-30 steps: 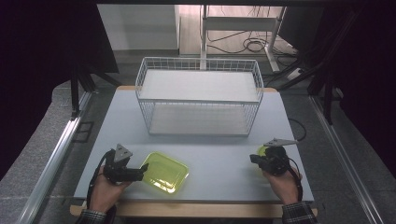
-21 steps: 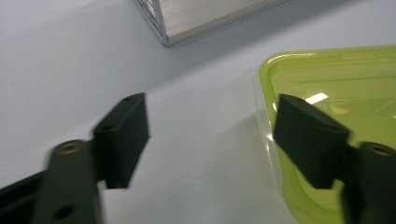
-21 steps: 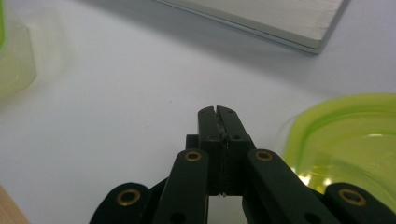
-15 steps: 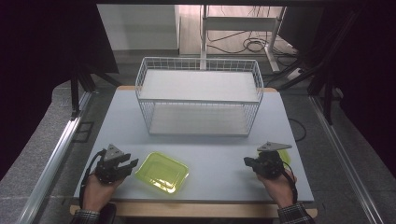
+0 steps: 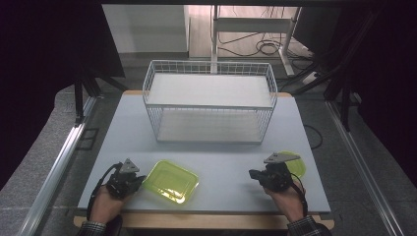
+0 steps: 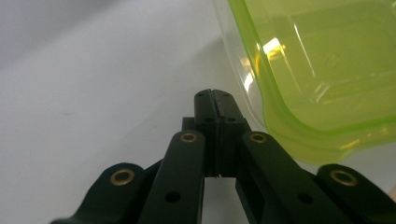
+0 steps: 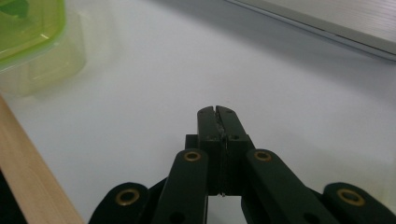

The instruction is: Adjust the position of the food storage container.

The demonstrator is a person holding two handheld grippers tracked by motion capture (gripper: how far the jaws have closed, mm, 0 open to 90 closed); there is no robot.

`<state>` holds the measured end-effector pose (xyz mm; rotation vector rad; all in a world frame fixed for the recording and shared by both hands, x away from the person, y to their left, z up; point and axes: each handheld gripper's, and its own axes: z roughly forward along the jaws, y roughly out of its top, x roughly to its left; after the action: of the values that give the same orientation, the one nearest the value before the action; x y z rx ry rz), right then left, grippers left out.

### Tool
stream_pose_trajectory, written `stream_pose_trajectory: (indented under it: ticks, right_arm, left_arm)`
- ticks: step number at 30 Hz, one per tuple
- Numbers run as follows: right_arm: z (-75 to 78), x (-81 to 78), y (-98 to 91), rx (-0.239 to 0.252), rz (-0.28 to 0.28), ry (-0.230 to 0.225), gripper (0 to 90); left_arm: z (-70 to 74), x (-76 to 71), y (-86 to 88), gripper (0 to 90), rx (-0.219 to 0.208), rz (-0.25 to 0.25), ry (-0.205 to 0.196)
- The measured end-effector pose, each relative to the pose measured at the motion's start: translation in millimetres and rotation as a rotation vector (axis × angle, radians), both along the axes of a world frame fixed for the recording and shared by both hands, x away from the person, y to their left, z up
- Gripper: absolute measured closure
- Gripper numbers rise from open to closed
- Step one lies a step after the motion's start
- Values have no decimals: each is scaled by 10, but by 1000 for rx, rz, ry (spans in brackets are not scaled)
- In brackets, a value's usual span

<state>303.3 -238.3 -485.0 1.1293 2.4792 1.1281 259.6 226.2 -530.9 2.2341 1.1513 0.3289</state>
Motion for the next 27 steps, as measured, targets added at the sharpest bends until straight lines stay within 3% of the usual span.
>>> stream_pose_trajectory:
  ticks: [11,18,27]
  right_arm:
    - [-35,-98,220,17,69,40,892]
    - [-104,-182,420,47,128,108,892]
    - [-198,-242,633,35,181,162,891]
  left_arm:
    - [16,-9,-205,900,-21,-62,17]
    - [30,-17,-397,900,-39,-98,28]
    - [41,-27,-621,900,-54,-145,40]
